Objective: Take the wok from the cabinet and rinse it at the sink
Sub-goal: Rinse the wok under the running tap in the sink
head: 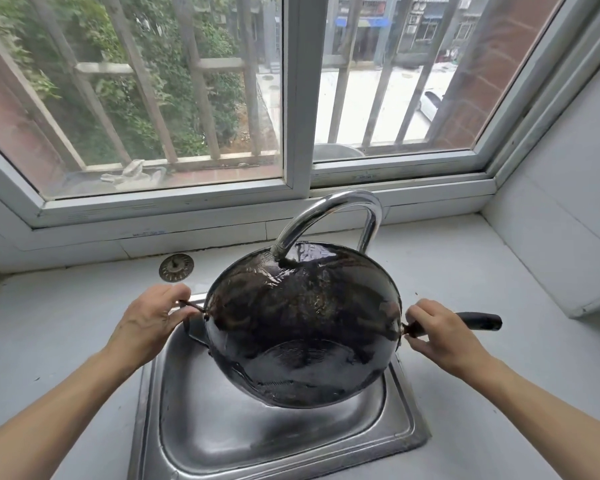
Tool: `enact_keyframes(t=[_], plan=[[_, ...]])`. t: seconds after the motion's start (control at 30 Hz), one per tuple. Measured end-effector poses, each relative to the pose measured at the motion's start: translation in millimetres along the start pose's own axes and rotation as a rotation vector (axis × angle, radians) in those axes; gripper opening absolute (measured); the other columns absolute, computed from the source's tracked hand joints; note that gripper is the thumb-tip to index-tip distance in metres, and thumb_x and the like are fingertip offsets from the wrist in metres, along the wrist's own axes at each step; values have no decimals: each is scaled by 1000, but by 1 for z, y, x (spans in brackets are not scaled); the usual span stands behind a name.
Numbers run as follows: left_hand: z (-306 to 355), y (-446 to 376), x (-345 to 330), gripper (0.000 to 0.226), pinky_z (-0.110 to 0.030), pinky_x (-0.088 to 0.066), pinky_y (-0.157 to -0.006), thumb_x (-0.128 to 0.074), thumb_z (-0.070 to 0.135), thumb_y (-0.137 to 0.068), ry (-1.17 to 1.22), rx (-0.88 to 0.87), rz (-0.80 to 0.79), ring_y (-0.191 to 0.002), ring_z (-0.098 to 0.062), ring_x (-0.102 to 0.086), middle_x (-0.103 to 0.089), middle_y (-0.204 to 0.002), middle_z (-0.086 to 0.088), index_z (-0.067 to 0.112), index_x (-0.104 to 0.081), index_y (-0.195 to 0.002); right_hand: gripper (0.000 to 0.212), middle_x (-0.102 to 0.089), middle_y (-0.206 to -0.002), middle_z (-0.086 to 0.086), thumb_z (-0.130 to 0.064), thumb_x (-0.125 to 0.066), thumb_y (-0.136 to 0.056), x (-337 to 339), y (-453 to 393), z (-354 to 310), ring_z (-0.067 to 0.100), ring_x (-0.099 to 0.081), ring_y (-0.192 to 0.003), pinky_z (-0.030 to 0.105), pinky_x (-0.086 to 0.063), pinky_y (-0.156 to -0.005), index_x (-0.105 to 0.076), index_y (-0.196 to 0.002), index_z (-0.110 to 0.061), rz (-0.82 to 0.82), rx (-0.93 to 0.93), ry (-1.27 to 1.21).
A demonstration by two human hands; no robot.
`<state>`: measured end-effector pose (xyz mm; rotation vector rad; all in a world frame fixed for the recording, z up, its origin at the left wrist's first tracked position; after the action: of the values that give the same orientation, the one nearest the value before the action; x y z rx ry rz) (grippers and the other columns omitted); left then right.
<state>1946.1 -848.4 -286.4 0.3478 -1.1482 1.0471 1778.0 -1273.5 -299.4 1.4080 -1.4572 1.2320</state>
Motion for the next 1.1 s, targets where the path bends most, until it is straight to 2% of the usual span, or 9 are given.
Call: enact_keyframes(t=[0.1,0.2,0.5,0.77,1.1], plan=[[-2,-4,-5,33,-35,-41,-61,-55,55,-86,19,2,-32,-71,-18,-49,-53,-77,11,23,-55,-88,38,-49,-79,-5,-7,-83,-64,-2,3,1,18,-46,-68,33,-46,-58,-49,-79,-15,-1,-7,-4],[-8,-8,-8,22,-39,-44,-63,-68,40,-85,34,41,-60,-73,-21,-52,-55,-77,8,24,-54,-88,38,-48,-79,-6,-7,-83,-64,-3,3,-1,18,-46,-68,33,-46,-57,-49,-79,-15,2,-8,-13],[-17,-24,-4,17,-41,-45,-67,-71,29,-86,77,119,-82,-76,-19,-53,-56,-78,4,24,-55,-86,38,-50,-79,-5,-9,-84,-65,0,-4,-3,19,-48,-67,34,-48,-58,-50,-81,-16,7,-24,-10],[-5,-42,5,16,-41,-43,-67,-73,22,-85,72,59,-62,-74,-20,-51,-54,-74,6,16,-58,-87,38,-49,-79,-7,-9,-84,-65,9,-9,-2,17,-47,-66,32,-46,-58,-51,-82,-16,18,-45,-14],[-18,-34,23,18,-42,-44,-64,-75,17,-82,28,40,-30,-70,-23,-50,-56,-75,5,13,-60,-90,38,-50,-81,-5,-11,-84,-66,-3,-25,-17,21,-50,-67,37,-49,-60,-50,-82,-16,-11,-13,-25]])
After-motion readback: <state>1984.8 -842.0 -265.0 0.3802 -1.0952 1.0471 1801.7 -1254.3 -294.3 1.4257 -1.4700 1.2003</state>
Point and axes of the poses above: each hand's wrist, its own y-axis away from the middle knuckle, its own x-axis out of the back of the hand, z = x × y, the point moved 10 cm from there along -y, towards the middle knuckle
